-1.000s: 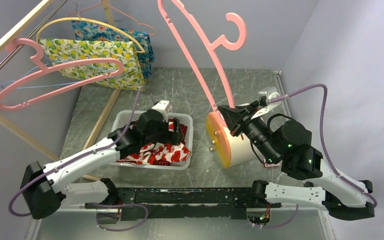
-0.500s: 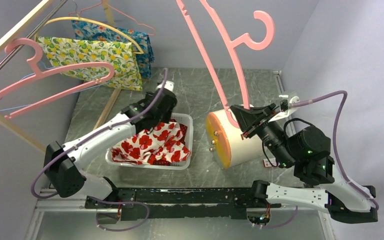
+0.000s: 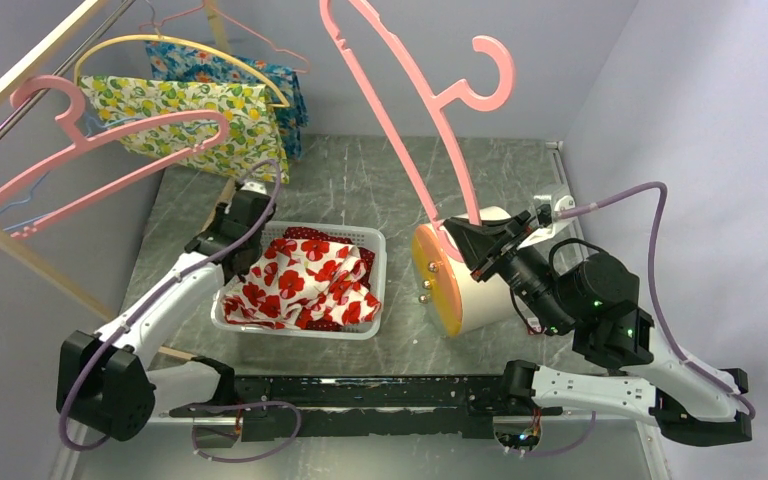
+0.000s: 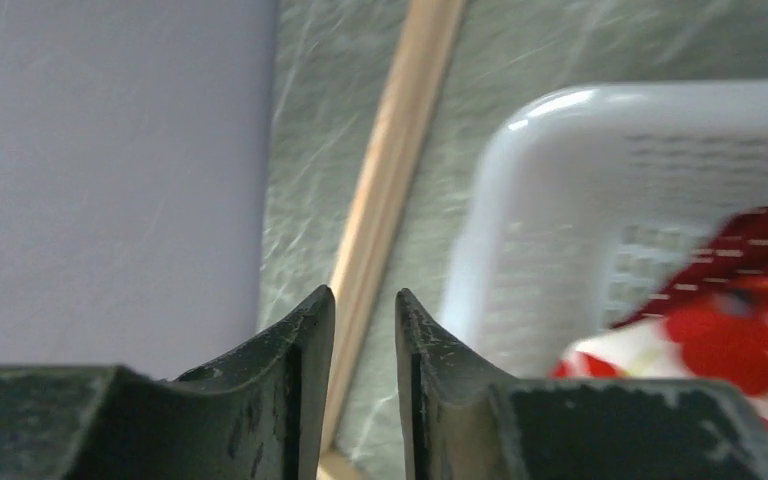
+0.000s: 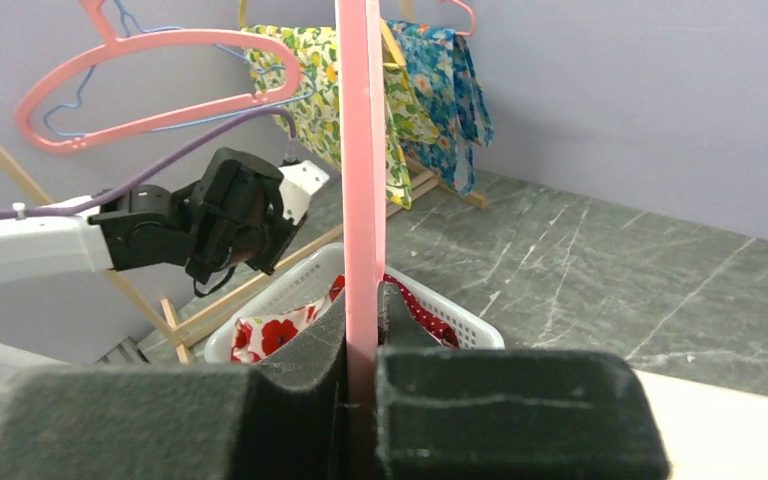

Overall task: Remove the skirt from the hanger
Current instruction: Move the clothesline to the center of the board.

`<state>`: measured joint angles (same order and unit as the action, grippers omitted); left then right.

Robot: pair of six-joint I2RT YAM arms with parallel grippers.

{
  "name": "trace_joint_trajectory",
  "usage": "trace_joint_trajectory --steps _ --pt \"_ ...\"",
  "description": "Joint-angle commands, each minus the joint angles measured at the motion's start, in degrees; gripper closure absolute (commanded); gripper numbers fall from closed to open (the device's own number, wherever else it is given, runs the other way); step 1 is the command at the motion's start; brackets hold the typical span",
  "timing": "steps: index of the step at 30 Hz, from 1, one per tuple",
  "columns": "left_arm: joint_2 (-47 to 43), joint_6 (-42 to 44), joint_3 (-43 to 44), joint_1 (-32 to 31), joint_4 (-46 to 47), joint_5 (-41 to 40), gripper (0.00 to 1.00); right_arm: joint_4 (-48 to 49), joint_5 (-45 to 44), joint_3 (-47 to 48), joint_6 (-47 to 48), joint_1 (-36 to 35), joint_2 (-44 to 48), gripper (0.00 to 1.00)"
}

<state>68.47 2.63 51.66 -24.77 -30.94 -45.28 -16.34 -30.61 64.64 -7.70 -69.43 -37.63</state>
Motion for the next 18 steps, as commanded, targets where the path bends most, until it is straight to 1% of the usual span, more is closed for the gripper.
trace_joint_trajectory --steps 1,3,6,10,14,16,18 --pt "-2.4 6.9 -3.6 7.3 10.3 -3.3 0.72 4.0 2.2 -0.9 -0.5 0.1 1.3 1.0" --pt "-1.3 7.1 -4.8 11.1 12.6 -1.7 0.74 4.1 2.2 -1.3 -0.5 0.1 1.5 1.0" --pt "2.8 5.6 -4.4 14.6 11.4 -0.6 0.75 3.7 2.2 -1.3 -0.6 0.1 1.8 1.0" --pt "9.4 5.6 -4.2 20.8 13.4 4.7 0.78 3.9 2.6 -1.7 -0.5 0.1 2.6 1.0" --pt "14.1 8.0 -3.9 26.6 18.2 6.5 0.8 3.2 2.9 -1.4 -0.1 0.0 2.7 1.0" --pt "15.8 8.9 -3.7 27.9 20.6 5.4 0.81 2.7 2.8 -1.2 -0.1 0.1 2.9 1.0" --pt "17.3 10.7 -3.9 29.0 23.6 6.6 0.81 3.1 2.8 -1.7 0.0 0.0 3.5 1.0"
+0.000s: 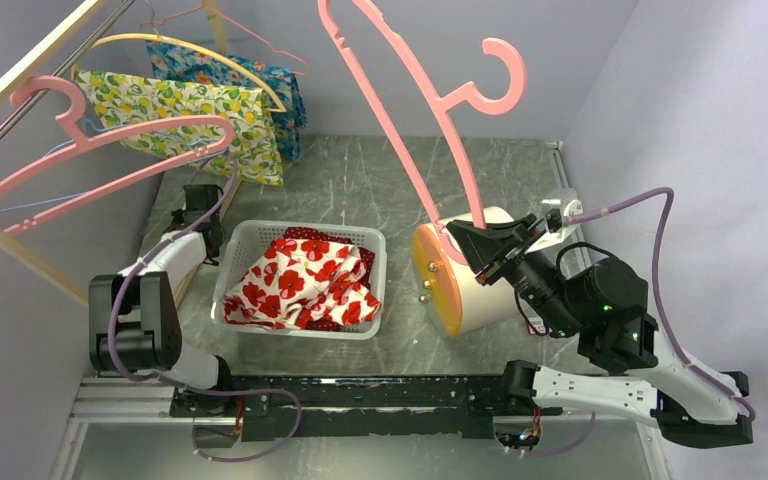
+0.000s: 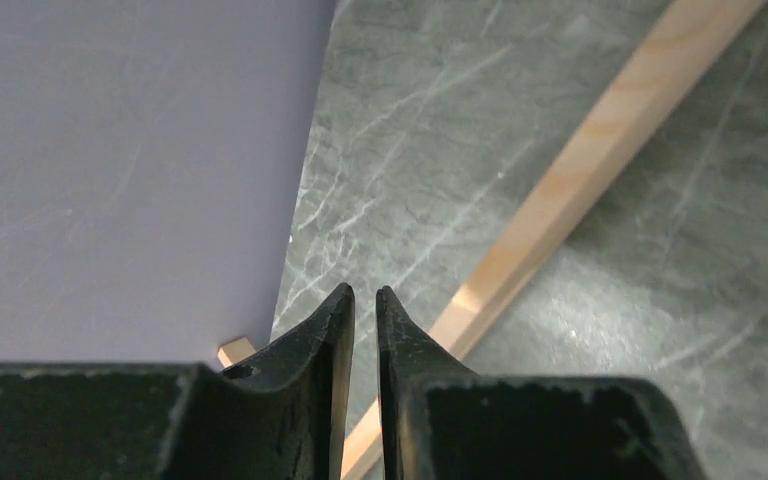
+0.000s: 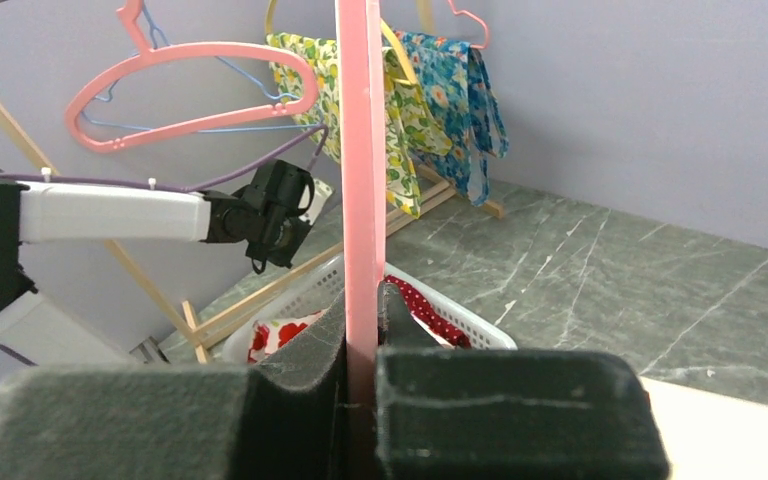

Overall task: Remove the skirt from the hanger
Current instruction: Move the clothesline to the center of the board.

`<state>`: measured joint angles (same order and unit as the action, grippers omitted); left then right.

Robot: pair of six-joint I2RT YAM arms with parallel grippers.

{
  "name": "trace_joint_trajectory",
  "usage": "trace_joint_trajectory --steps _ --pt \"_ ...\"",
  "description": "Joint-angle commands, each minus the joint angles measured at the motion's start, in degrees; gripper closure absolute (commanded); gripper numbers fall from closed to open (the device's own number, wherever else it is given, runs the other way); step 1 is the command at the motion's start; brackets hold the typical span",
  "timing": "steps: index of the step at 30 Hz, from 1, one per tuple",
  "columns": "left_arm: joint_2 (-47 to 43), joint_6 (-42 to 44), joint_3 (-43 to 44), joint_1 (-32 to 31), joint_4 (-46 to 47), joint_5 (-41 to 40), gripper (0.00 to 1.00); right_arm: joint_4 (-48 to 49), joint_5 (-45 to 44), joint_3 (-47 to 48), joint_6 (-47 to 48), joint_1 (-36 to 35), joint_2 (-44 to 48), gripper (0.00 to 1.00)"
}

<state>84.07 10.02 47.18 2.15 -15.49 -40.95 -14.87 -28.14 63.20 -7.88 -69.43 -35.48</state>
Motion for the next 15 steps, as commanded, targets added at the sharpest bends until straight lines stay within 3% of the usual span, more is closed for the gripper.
trace_joint_trajectory --steps 1,11,15 --pt "2.8 3.9 1.0 2.4 8.7 2.8 0.81 1.9 0.4 -0.6 0.3 0.1 1.6 1.0" --pt "14.5 2.9 2.2 4.9 8.7 5.7 0.83 1.7 1.5 -0.7 0.0 0.1 2.4 1.0" --pt "16.5 2.3 3.8 6.1 8.0 12.5 0.84 1.0 1.7 -0.3 -0.4 0.0 1.9 1.0"
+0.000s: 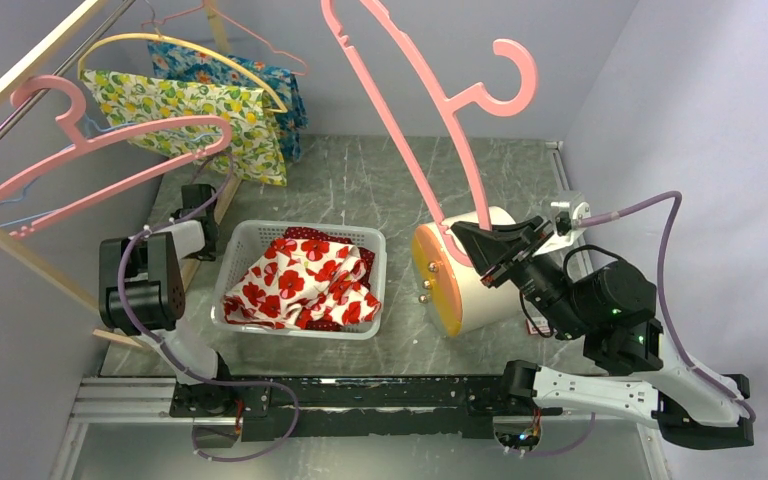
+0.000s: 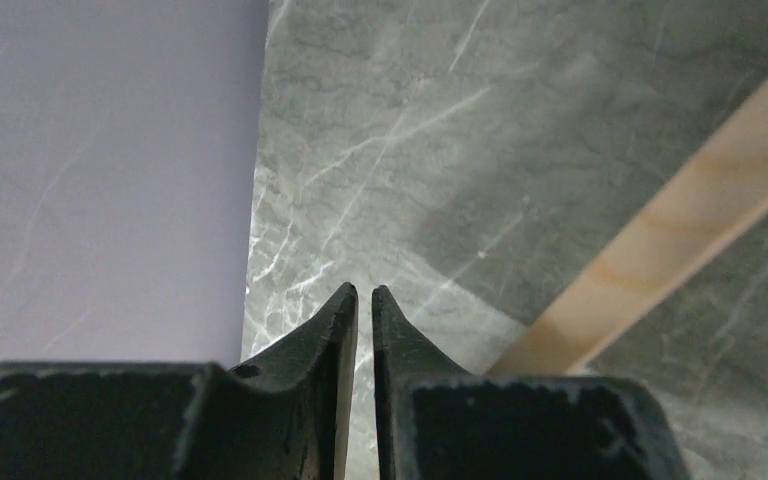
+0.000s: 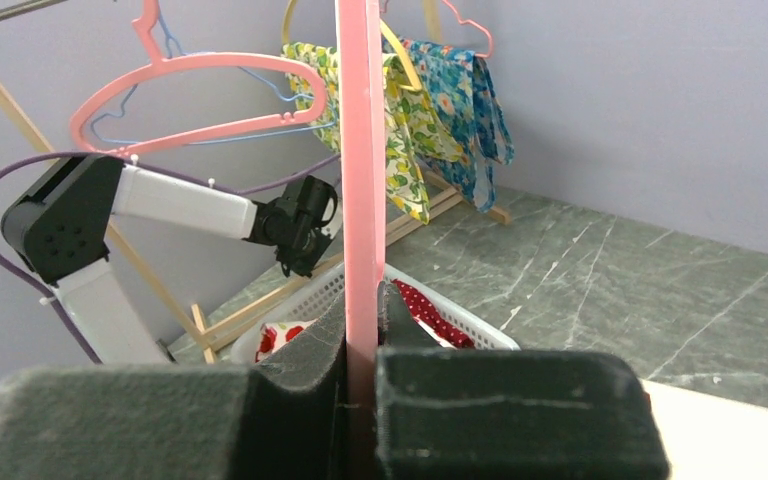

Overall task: Remove the skirt from the hanger
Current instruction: Move the clothesline to the center of the board.

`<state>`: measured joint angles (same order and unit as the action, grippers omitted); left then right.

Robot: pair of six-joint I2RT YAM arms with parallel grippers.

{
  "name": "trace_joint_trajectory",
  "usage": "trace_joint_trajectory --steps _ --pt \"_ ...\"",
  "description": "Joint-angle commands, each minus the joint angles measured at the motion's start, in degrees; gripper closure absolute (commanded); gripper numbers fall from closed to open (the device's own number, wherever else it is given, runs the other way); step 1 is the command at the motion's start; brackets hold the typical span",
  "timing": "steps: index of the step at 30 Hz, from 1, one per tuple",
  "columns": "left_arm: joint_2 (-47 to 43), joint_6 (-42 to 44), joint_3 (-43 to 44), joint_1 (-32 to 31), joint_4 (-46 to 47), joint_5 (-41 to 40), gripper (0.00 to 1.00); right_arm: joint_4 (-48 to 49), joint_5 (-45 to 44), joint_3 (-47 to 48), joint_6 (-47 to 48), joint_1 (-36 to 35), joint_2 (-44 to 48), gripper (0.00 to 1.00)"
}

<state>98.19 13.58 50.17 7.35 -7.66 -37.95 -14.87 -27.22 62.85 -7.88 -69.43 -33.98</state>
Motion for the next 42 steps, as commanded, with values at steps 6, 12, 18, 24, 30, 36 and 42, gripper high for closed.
trace_joint_trajectory --steps 6,12,18,24,30,36,42 --pt "0.3 -1.4 -0.3 -0.3 0.0 25.6 0.84 1.1 0.8 0.6 -0.6 0.0 -0.2 1.0" --pt "0.1 -0.9 -1.3 -3.3 -1.9 28.0 0.85 2.1 1.0 0.1 -0.8 0.1 -0.9 1.0" --pt "-3.0 -0.3 -4.4 -8.5 -1.3 28.5 0.85 2.8 1.5 0.2 -1.0 0.1 -2.1 1.0" --pt "-7.9 -0.6 -7.2 -14.2 -1.8 28.2 0.86 3.2 1.8 0.2 -1.2 0.0 -3.7 1.0" --pt "-12.4 -4.1 -6.9 -16.1 -4.8 24.2 0.83 1.9 0.5 1.3 -0.9 0.0 -6.1 1.0" --pt "-17.8 -10.2 -4.0 -16.2 -11.2 20.9 0.55 1.5 -0.3 1.5 -0.7 0.1 -6.7 1.0" --pt "-28.1 -10.3 -5.9 -18.3 -12.5 22.3 0.21 1.7 -0.5 2.0 -0.6 0.1 -7.7 1.0"
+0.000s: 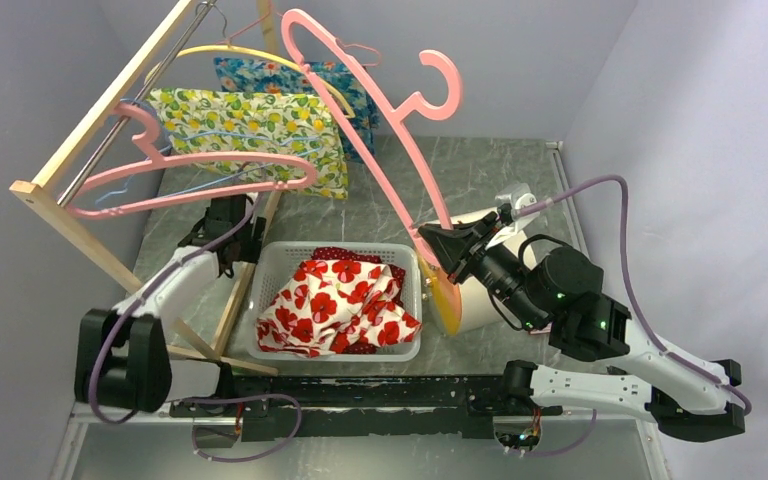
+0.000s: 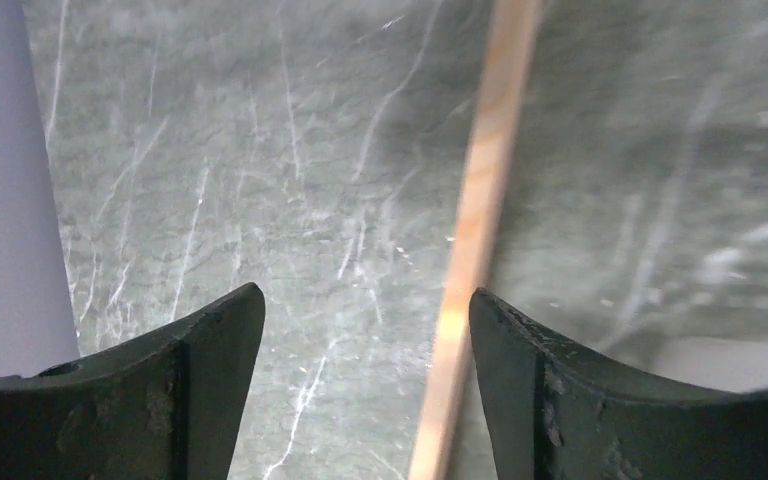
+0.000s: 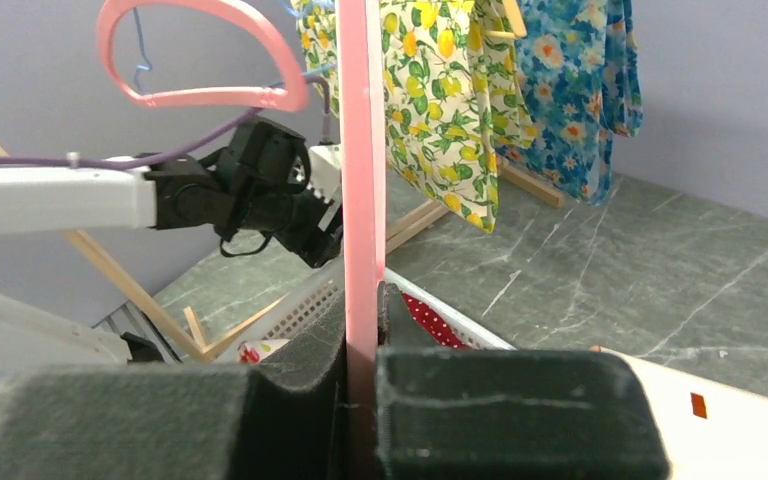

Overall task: Remove the skirt from the hanger
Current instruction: Move the clothesline to the center of the board.

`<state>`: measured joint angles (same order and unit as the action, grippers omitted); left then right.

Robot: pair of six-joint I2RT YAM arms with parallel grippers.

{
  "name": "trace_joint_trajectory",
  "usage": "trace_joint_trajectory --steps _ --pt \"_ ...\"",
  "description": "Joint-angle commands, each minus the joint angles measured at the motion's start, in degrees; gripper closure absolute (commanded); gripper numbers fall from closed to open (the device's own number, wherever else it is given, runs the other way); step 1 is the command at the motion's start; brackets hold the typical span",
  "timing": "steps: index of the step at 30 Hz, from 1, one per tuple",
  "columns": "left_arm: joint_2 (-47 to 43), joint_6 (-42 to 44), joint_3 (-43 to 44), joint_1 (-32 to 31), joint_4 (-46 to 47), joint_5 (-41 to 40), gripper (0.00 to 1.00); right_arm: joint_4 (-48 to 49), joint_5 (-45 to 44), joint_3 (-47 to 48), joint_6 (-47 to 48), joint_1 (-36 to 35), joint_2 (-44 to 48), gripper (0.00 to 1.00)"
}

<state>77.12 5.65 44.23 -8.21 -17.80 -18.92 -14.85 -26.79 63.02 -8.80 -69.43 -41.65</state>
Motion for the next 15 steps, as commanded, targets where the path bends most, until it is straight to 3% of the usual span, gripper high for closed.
trace_joint_trajectory --steps 1,9,15 --pt "-8.8 -1.8 -0.1 -3.1 -2.3 3.3 0.22 2.1 -0.8 1.5 0.4 0.1 -0.1 1.0" --pt "-14.5 3.5 -1.9 -7.1 -5.5 -2.0 0.25 3.6 -1.0 2.0 1.3 0.1 -2.9 1.0" --pt "-11.3 5.3 -2.6 -14.2 -5.3 -6.2 0.25 4.0 -1.1 2.8 1.9 0.0 -4.3 1.0"
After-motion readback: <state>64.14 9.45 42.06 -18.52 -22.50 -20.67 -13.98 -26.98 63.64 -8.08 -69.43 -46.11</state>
